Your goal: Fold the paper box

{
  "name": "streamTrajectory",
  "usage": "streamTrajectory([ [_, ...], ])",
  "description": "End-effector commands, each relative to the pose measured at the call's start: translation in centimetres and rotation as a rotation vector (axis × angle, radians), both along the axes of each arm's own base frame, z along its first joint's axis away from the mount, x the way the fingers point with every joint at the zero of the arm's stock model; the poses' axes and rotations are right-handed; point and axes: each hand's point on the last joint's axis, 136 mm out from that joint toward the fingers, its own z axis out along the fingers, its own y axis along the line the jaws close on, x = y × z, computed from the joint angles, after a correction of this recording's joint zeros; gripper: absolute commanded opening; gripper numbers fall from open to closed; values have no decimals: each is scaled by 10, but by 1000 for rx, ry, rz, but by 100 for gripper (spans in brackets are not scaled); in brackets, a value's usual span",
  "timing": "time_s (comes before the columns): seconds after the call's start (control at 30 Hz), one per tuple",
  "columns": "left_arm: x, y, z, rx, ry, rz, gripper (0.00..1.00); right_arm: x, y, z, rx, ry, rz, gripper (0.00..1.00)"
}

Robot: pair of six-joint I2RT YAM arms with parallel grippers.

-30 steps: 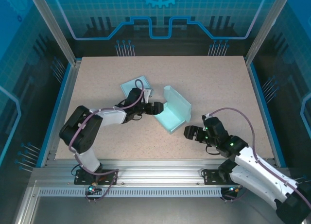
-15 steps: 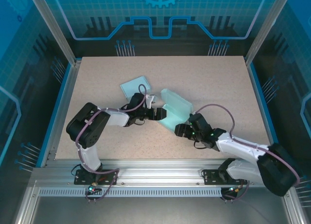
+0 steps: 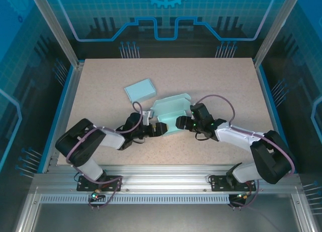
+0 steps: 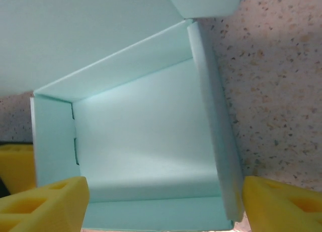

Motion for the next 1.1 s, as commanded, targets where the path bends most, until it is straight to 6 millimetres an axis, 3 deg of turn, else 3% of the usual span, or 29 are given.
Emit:
streamTrajectory([
  [0.0,8,18,11,27,-31,108,86,-13,-18,0,-69,32,-18,81],
  [0.1,7,33,14,112,-44,150,86,-22,-33,9,-117,17,-29,81],
  [0.23,5,60,30,254,-121,196,86,-26,-52,40,-187,-72,-16,79],
  [0.33,7,77,48,398,-234,184,86,-20,-61,64,-237,-152,4,78],
  [0.47,14,85,67,527,-386,140,84,-3,-62,84,-273,-237,56,77],
  [0.7,37,76,70,604,-498,105,82,32,-48,91,-244,-328,163,68],
  [1.07,81,68,75,624,-560,127,77,80,-28,86,-190,-384,283,65],
])
